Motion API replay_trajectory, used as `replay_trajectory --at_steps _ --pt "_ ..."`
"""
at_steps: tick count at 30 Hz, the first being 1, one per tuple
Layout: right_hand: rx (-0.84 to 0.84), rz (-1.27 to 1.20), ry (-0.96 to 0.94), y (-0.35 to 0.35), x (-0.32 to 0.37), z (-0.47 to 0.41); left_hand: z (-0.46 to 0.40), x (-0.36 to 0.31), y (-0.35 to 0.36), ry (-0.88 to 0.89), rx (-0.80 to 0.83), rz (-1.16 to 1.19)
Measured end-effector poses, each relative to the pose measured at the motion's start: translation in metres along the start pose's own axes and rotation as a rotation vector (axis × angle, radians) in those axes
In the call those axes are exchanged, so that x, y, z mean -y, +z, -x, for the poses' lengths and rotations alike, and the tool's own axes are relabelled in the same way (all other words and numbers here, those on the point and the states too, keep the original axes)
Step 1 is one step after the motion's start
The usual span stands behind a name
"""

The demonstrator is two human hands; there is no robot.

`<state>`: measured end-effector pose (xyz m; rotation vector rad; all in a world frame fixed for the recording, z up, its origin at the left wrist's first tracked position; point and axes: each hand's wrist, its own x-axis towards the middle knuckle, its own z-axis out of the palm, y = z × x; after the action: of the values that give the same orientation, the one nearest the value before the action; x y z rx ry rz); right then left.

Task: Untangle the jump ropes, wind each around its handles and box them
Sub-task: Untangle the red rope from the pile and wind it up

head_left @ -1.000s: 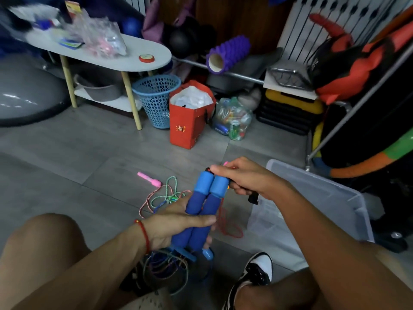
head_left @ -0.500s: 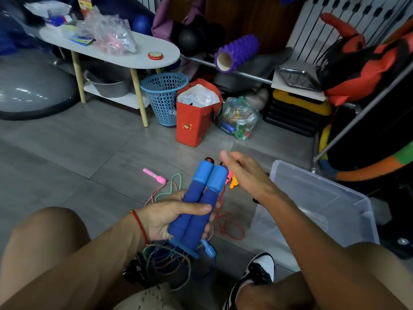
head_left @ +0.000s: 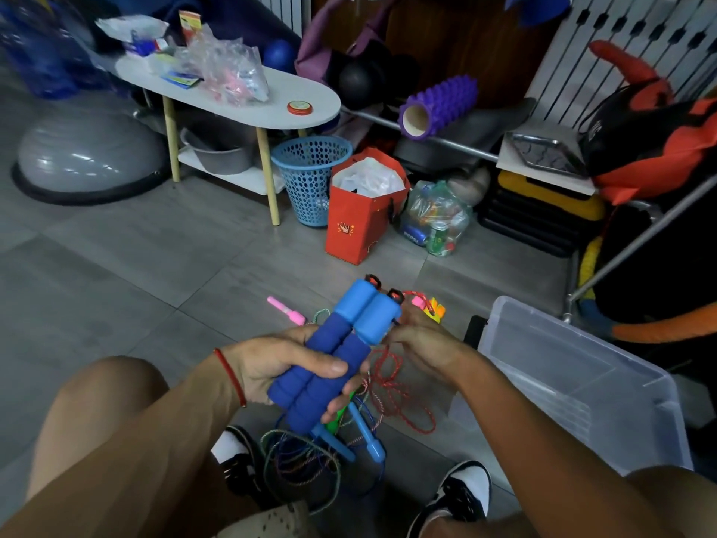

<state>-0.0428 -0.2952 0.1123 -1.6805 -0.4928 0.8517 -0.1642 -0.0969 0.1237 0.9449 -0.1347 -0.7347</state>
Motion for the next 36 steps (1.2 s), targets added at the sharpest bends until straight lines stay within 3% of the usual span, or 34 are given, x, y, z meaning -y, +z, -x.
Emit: replay_trajectory --at_steps 2,6,8,12,16,22,27,31,33,36 --pt "0.021 -0.082 0.02 -0.002 0.009 -0.001 0.004 -0.002 -0.005 -0.008 0.037 -0.031" --pt "0.262 -0.24 0.056 -0.029 0.027 0.005 0.02 -0.009 -0.022 -0.062 -0.006 -0.2" --pt "0.288 -0.082 0.099 -0.043 0.036 0.006 0.029 -0.01 -0.031 -0.146 -0.056 -0.379" --pt "0.333 0.515 0.013 -0.035 0.061 0.005 0.023 0.008 -0.053 -0.283 -0.223 -0.788" --pt "0.319 0.685 -0.081 -0.008 0.077 0.008 0.017 0.006 -0.045 -0.356 -0.336 -0.98" --pt "0.184 0.924 -0.084 0.02 0.063 -0.004 -0.022 0.011 -0.011 0.191 -0.542 -0.911" --pt "0.102 1.045 -0.054 0.005 0.051 -0.002 -0.025 0.011 -0.019 0.097 -0.475 -1.063" --pt "0.011 0.778 0.002 -0.033 0.04 0.005 -0.002 -0.006 -0.037 0.138 -0.511 -0.99" --pt "-0.008 0.654 0.041 -0.054 0.034 0.009 0.01 -0.016 -0.053 0.166 -0.635 -0.875" --pt "-0.002 0.503 0.083 -0.078 0.021 0.016 0.024 -0.031 -0.077 0.212 -0.99 -0.666"
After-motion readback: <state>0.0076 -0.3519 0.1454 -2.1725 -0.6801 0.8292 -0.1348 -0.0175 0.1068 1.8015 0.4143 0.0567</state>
